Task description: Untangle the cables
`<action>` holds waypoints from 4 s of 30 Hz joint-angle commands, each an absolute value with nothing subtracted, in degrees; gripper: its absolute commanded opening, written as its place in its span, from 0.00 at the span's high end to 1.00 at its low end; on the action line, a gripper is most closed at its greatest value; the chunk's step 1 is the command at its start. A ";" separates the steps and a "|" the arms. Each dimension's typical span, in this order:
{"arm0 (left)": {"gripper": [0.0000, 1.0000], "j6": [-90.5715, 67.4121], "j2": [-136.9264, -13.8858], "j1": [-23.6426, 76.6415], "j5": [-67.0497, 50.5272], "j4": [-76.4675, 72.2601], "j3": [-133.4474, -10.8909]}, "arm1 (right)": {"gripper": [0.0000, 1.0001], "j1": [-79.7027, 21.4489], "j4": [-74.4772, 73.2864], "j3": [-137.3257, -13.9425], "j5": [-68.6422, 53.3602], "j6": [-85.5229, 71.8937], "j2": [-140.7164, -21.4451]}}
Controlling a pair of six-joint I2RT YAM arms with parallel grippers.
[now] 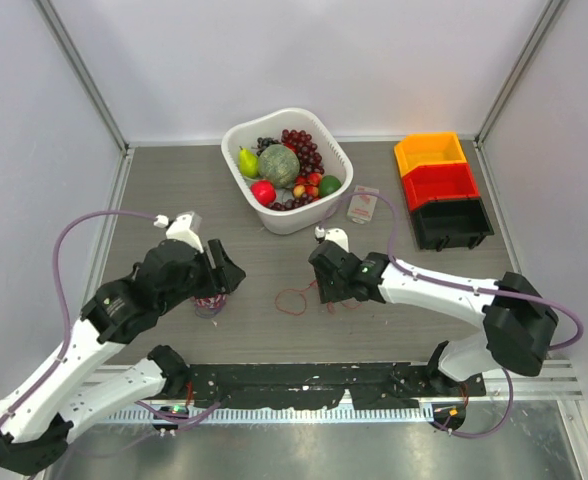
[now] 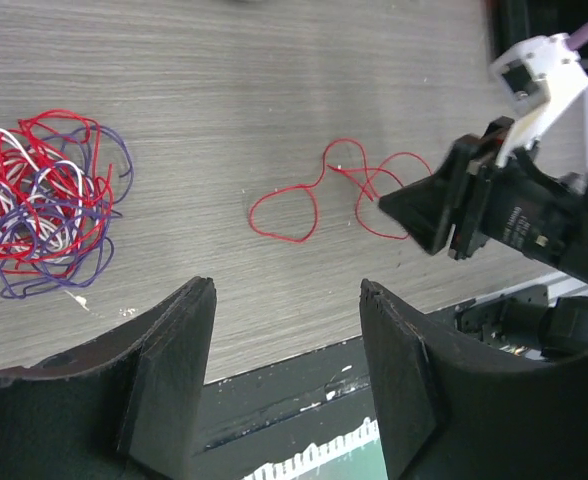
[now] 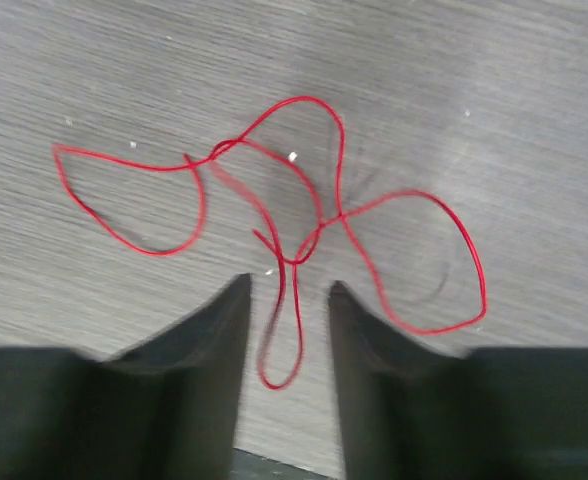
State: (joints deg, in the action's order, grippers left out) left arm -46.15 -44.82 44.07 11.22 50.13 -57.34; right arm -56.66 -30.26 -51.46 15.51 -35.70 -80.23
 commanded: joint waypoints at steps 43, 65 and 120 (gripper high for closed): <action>0.40 -43.51 -49.83 43.86 5.89 44.91 -61.70 | 0.99 -48.69 -26.01 -54.39 31.64 -26.45 -72.52; 0.34 -38.41 -49.13 43.86 6.94 46.67 -64.42 | 0.99 -13.55 -47.19 -90.88 42.19 -17.49 -78.22; 0.21 -25.57 -52.03 43.86 3.78 50.45 -68.56 | 0.99 18.99 -15.97 -65.03 -3.97 -51.51 -98.08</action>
